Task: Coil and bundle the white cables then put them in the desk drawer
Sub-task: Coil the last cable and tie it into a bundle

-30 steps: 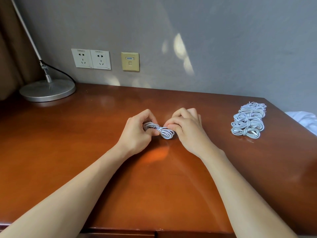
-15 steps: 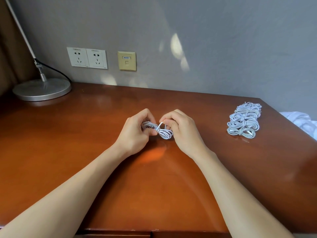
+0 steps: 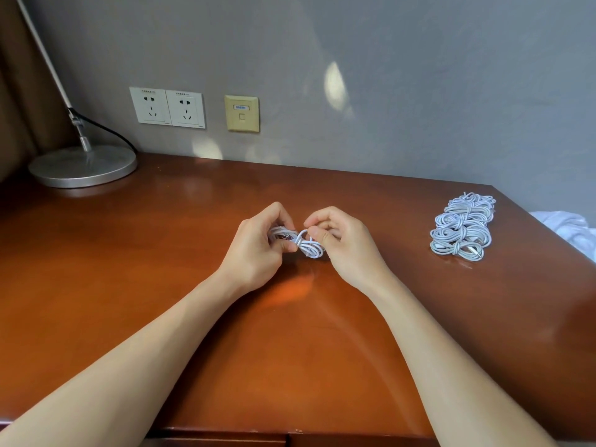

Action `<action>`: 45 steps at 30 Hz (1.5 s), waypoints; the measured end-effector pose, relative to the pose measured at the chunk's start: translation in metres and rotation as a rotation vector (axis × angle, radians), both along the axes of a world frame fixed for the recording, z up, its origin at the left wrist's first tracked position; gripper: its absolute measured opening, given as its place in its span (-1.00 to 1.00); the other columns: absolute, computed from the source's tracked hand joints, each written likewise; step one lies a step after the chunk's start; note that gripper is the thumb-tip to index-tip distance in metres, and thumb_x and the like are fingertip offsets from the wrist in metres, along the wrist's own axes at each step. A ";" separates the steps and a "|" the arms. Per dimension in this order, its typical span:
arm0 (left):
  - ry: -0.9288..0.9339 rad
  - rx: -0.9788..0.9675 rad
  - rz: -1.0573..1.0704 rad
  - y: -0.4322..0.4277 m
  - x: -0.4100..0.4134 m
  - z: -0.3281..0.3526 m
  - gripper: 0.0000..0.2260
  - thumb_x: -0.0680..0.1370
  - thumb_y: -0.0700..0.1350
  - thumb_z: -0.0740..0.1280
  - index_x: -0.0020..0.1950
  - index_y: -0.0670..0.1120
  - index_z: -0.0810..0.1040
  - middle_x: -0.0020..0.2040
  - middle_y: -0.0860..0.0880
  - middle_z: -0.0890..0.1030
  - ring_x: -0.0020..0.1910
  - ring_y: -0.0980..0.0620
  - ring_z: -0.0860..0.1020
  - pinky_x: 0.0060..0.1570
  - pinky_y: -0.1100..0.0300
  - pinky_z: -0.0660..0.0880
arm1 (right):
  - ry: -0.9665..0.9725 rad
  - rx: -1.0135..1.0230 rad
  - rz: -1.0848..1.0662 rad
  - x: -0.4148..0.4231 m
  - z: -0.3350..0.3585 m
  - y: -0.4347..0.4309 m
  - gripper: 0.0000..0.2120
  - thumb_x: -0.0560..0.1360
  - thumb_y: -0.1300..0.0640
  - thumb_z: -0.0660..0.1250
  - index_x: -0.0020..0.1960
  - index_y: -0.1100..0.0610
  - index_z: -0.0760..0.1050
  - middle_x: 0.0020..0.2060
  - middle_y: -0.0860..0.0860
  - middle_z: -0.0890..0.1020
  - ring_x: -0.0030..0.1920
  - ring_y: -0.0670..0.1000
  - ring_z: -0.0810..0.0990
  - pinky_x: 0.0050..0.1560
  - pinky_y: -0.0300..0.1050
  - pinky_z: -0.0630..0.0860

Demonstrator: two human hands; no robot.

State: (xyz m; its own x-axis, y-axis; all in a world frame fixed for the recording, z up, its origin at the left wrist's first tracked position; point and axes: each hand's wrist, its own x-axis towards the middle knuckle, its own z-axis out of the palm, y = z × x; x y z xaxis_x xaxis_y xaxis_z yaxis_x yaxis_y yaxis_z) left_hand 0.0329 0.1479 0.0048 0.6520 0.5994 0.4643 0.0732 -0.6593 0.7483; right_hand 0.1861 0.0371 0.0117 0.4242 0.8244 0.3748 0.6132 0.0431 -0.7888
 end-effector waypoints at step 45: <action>0.084 -0.108 0.185 0.012 0.001 -0.001 -0.82 0.56 -0.12 0.49 -0.05 -0.07 0.48 -0.12 0.02 0.66 -0.13 0.05 0.60 -0.13 0.15 0.53 | -0.211 -0.111 -0.019 0.010 -0.012 0.002 -0.70 0.65 0.14 0.35 0.35 -0.10 0.59 0.08 -0.17 0.68 0.01 -0.20 0.63 0.01 -0.42 0.53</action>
State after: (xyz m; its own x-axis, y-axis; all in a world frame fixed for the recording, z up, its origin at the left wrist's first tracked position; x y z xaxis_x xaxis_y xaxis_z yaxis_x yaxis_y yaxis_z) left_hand 0.0335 0.1599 0.0037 0.5599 0.7559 0.3392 0.2510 -0.5449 0.8001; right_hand 0.1961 0.0388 -0.0006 0.3614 0.8584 0.3641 0.7651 -0.0497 -0.6420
